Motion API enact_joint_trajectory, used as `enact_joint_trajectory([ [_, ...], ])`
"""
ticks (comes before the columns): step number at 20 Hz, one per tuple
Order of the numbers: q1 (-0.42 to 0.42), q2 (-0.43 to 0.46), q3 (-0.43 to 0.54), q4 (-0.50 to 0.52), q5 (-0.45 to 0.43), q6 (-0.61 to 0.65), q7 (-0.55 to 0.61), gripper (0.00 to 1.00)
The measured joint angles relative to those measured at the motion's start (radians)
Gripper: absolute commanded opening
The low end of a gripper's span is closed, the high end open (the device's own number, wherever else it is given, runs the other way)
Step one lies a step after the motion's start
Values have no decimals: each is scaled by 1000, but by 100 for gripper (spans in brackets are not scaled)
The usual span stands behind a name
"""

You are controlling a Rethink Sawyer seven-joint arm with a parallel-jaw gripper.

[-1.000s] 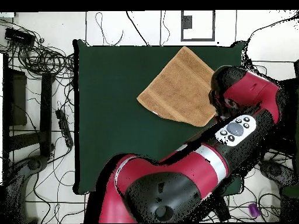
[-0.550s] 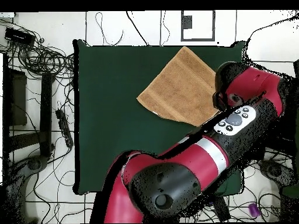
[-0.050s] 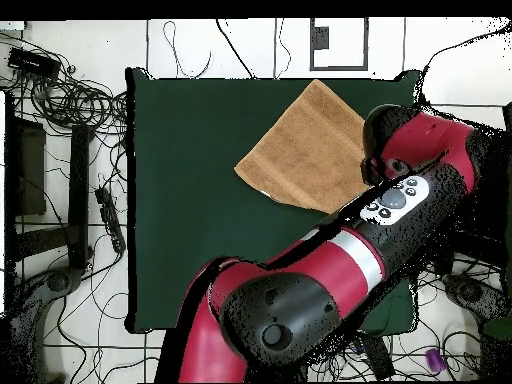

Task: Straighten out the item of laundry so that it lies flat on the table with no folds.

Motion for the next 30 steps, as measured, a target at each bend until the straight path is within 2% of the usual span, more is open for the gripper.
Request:
enact_joint_trajectory([
  [6, -11, 0, 0, -8, -20, 0, 0, 100],
  [14, -75, -15, 6, -31, -117, -25, 0, 100],
  [19, -115, -77, 64, -30, -213, -117, -35, 100],
  [24, -151, -155, 154, -31, -284, -194, -183, 100],
  [28, -202, -211, 263, -54, -320, -204, -438, 100],
  [30, -218, -227, 304, -57, -330, -209, -531, 100],
])
